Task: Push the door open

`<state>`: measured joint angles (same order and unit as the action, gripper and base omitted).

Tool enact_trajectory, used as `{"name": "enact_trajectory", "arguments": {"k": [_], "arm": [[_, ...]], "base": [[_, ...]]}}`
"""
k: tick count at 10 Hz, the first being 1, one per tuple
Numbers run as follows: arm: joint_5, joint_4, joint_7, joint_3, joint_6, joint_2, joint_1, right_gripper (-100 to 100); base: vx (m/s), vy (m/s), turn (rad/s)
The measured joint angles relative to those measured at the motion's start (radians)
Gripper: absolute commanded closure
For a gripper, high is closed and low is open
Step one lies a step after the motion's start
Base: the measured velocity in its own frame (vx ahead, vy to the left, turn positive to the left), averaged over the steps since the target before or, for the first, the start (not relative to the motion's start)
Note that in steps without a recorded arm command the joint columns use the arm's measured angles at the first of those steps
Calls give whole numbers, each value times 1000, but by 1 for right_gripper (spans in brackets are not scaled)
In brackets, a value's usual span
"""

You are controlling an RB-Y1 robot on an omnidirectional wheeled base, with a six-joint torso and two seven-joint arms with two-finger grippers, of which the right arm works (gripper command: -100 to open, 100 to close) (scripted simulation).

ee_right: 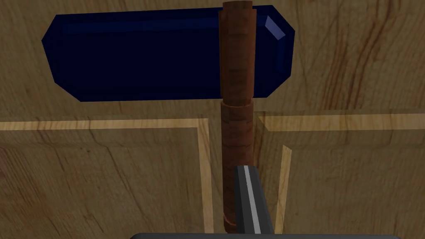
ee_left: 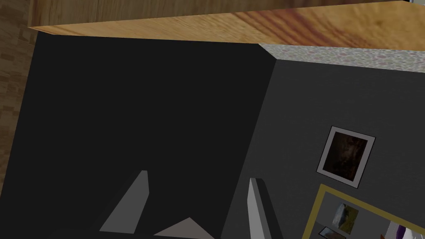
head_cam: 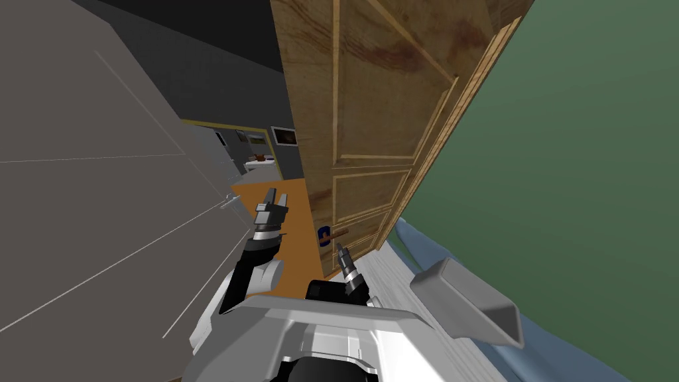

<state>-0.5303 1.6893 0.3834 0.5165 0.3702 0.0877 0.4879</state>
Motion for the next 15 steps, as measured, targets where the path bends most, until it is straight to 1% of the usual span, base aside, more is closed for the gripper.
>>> {"name": "enact_trajectory", "arguments": {"k": [2,3,5,6,7,9,11,13,14,15], "arm": [[0,0,0,0,0,0,0,100],[0,0,0,0,0,0,0,-100],[-1,8,-5,-11,3,-4,16,-100],[-1,15,-5,-16,1,-4,22,-100],[-1,16,-5,-16,1,-4,23,-100],[3,5,-8,-20,-5,-6,10,-100],[7,-2,-12,-23,-13,-12,-4,-100],[11,-17,-18,-28,-17,-26,-19,-100],[13,-22,-20,-30,-21,-33,-28,-100],[14,-23,-21,-30,-23,-34,-29,100]], "base": [[-4,-2,0],[-124,-14,-124],[-233,-3,-135],[-95,1,-17],[94,61,38],[171,105,19],[186,90,30],[194,89,26],[75,40,8],[-8,-5,-10]]}}
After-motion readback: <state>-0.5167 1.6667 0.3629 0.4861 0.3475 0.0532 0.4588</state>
